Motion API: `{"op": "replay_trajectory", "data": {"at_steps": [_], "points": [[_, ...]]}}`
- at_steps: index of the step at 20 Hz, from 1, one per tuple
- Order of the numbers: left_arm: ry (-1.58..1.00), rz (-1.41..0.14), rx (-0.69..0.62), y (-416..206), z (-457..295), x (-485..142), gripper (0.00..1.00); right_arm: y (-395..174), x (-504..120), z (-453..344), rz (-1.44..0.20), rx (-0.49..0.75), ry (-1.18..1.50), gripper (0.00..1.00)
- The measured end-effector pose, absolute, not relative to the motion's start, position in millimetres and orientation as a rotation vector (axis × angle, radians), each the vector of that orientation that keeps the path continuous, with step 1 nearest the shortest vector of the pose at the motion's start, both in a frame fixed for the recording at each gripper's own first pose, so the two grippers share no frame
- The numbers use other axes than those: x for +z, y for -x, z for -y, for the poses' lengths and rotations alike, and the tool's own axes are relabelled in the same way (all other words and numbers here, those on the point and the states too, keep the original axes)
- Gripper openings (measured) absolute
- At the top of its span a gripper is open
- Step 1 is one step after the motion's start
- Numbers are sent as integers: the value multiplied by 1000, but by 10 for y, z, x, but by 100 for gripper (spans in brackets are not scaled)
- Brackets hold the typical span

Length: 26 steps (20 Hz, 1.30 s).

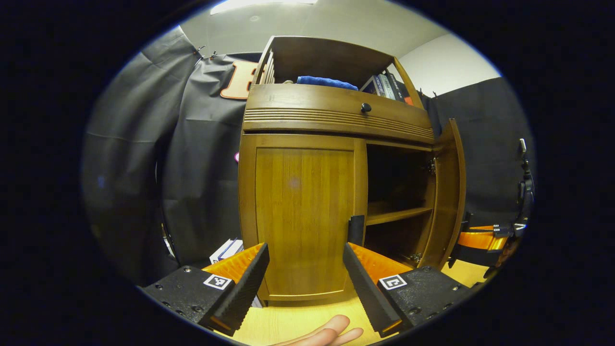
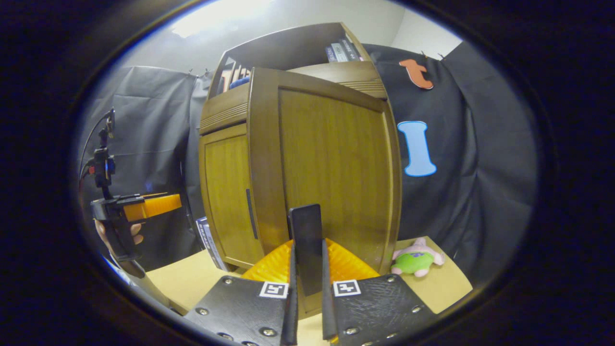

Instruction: Open the right door of the double-door shoe cabinet with the right hand, and open the left door with the left hand.

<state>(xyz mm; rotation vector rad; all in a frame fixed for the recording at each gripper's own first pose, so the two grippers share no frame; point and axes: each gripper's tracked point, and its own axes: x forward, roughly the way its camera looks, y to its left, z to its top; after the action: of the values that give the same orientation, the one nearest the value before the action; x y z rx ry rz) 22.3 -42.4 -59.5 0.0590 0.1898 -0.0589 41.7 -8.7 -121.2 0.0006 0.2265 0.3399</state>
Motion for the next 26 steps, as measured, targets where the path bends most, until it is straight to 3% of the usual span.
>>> {"op": "replay_trajectory", "data": {"at_steps": [1,2,3,12,18,19,20,26], "points": [[-60,-191,-57,-218,434,-599,92,-391,-1207,131,-222,326,4,19],[-63,-191,-52,-222,432,-602,96,-379,-1199,170,-214,307,25,19],[-67,-191,-48,-224,432,-608,92,-369,-1176,216,-205,289,44,19],[-99,-189,-67,-193,566,-647,92,-235,-1109,547,-198,219,61,18],[-105,-194,-75,-202,617,-675,96,-309,-869,1399,-148,-10,154,18],[-107,-193,-73,-202,612,-684,95,-306,-799,1576,-138,-34,133,9],[-108,-191,-71,-208,617,-685,92,-301,-759,1565,-158,10,70,0],[-112,-205,-48,-288,658,-798,96,-544,-760,2000,-169,154,31,1]]}}
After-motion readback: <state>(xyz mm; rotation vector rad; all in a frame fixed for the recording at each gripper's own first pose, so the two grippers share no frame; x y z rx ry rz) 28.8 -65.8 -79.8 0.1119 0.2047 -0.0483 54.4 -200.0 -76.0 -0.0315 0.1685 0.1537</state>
